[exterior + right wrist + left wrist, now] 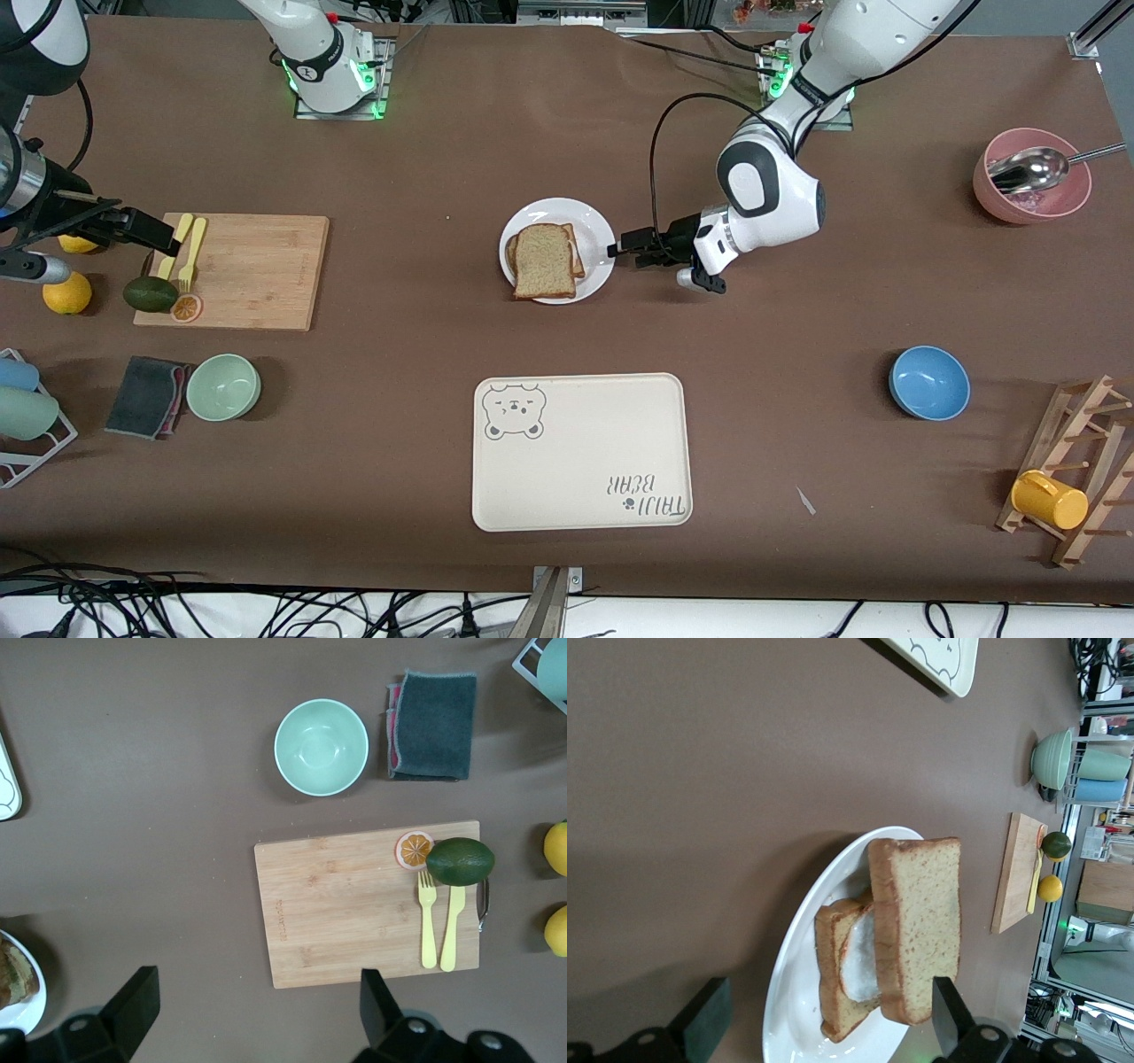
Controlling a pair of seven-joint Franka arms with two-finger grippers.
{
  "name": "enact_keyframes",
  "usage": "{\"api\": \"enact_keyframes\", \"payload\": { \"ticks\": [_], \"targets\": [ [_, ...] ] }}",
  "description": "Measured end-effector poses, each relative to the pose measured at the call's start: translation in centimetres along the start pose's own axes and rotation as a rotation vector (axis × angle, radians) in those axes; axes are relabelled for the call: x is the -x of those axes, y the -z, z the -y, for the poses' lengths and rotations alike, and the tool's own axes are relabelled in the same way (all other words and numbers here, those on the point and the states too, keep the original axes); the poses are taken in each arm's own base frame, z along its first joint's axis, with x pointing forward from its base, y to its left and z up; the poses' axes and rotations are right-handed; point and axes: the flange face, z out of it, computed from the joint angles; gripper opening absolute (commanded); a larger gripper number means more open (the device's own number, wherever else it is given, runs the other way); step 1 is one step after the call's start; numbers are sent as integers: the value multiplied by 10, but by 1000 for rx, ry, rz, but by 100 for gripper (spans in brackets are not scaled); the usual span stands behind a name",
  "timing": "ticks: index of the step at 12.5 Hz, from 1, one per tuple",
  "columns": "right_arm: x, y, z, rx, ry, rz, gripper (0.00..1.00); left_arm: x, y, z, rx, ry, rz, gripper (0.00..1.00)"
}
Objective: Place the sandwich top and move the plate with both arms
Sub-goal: 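Reach the left gripper to the white plate rim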
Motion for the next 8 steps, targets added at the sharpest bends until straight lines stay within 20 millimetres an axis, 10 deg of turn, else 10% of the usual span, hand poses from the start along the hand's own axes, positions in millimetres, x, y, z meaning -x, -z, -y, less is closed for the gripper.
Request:
{"api": "enact_keyframes", "payload": {
  "ticks": [4,8],
  "targets": [
    [0,11,16,12,28,-39,100,28,-23,38,45,-55,-75,98],
    [0,17,16,20,29,-50,100,43,-39,32,58,-37,-71,96]
  ]
}}
